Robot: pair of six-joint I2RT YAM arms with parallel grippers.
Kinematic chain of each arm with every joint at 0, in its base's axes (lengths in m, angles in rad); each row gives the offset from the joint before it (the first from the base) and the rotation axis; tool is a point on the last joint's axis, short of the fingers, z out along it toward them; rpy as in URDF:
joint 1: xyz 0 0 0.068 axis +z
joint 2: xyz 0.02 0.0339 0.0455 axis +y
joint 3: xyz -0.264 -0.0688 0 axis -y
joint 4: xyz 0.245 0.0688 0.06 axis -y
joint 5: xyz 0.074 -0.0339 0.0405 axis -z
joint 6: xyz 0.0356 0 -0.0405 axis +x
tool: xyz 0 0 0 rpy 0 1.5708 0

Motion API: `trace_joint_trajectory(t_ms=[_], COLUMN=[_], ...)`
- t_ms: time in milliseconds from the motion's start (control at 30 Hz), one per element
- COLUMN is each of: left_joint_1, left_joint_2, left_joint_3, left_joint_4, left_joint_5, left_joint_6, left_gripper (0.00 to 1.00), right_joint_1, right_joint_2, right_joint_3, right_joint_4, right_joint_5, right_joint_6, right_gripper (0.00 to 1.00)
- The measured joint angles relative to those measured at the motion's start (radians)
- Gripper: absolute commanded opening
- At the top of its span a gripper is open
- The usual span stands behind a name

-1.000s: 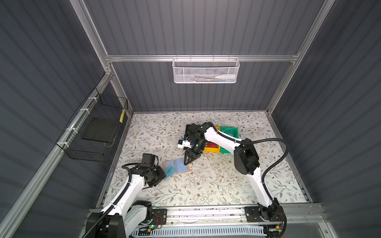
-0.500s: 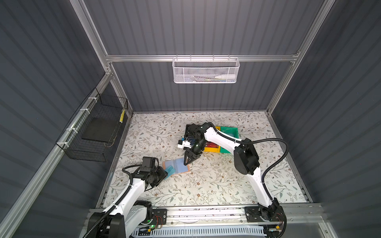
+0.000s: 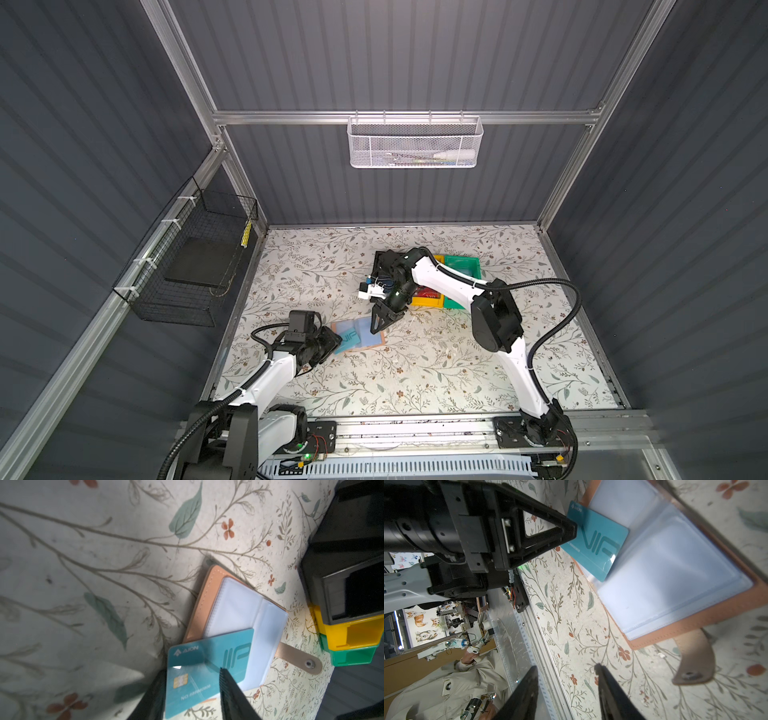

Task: Take the credit cards out of the card holder
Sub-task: Pick up the credit card from the card holder.

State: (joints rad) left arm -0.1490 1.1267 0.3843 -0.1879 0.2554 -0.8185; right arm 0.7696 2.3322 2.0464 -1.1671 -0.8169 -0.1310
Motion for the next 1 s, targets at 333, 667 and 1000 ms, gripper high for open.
trace_joint_trajectory(t_ms=[333, 667, 1000], left_joint_1=[0.002, 0.005, 0.016], left_joint_2=[0.037, 0.039, 0.036], left_joint_3=[0.0, 0.0, 0.0], left_joint_4=[0.035, 0.037, 0.035], left_joint_5=[0.009, 0.011, 0.011], left_joint_6=[0.007, 0.014, 0.029], left_gripper=[0.27, 0.26, 0.3], right_joint_1=[-0.003, -0.004, 0.023], right_joint_2=[0.001, 0.029, 0.107], right_joint_3=[0.0, 0.001, 0.089], right_joint_4=[0.0, 0.007, 0.05], right_joint_5=[-0.006, 0.05, 0.068], right_joint_6=[0.0, 0.03, 0.098], right_gripper=[0.48, 0.37, 0.3])
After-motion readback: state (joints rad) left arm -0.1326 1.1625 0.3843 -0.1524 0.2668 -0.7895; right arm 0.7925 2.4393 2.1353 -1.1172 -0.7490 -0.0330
